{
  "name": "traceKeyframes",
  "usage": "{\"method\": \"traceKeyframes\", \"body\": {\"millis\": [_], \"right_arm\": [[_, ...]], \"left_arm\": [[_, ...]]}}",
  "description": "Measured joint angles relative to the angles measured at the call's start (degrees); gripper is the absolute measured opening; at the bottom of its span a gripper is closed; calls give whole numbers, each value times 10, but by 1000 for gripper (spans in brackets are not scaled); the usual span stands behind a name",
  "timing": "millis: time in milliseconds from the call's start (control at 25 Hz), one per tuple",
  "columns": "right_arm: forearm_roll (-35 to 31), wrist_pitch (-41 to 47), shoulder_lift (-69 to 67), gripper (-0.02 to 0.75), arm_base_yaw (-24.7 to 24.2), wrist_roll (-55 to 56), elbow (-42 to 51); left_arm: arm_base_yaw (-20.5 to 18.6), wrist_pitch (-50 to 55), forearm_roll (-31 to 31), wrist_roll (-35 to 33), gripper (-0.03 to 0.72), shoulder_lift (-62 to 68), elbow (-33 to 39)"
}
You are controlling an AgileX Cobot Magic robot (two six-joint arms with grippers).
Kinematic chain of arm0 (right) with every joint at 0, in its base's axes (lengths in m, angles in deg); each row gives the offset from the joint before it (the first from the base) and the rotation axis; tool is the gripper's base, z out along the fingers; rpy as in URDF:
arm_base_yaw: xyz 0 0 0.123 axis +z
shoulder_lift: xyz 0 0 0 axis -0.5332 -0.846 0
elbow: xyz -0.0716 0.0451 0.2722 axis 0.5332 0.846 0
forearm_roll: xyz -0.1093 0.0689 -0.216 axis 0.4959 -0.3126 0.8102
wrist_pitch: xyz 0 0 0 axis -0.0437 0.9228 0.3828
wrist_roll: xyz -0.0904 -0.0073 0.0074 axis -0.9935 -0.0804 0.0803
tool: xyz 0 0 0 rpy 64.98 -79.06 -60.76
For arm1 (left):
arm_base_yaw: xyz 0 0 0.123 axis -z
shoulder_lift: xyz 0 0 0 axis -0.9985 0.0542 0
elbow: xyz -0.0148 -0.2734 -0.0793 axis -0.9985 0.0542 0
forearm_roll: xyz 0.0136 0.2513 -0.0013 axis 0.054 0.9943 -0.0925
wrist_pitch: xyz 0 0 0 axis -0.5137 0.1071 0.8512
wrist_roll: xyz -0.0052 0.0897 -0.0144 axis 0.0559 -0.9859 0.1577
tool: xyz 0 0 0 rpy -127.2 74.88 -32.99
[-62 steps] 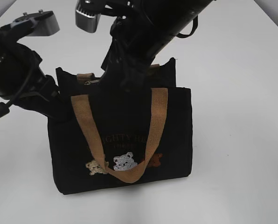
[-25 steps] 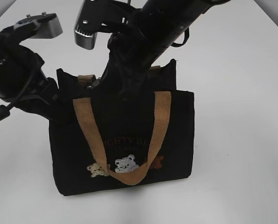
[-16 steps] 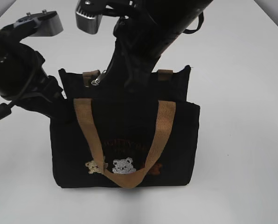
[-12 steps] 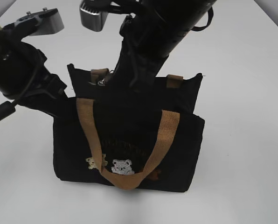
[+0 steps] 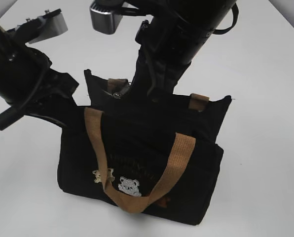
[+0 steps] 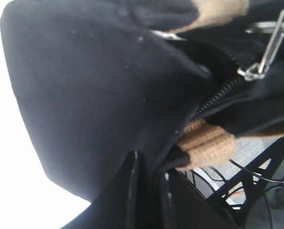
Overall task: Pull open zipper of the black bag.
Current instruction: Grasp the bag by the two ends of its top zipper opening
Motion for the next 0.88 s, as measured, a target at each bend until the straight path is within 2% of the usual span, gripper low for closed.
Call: {"method": "traceKeyframes", "body": {"millis": [320, 640, 880], "right_arm": [[-9, 16, 14, -1, 0, 0, 1], [-27, -36, 17, -1, 0, -10, 6], [-28, -41, 17, -1, 0, -11, 6]], "left_arm": [[1, 6, -12, 14, 37, 0, 0], [-1, 9, -11, 19, 37, -1, 0], [-1, 13, -14, 21, 37, -5, 0]]}}
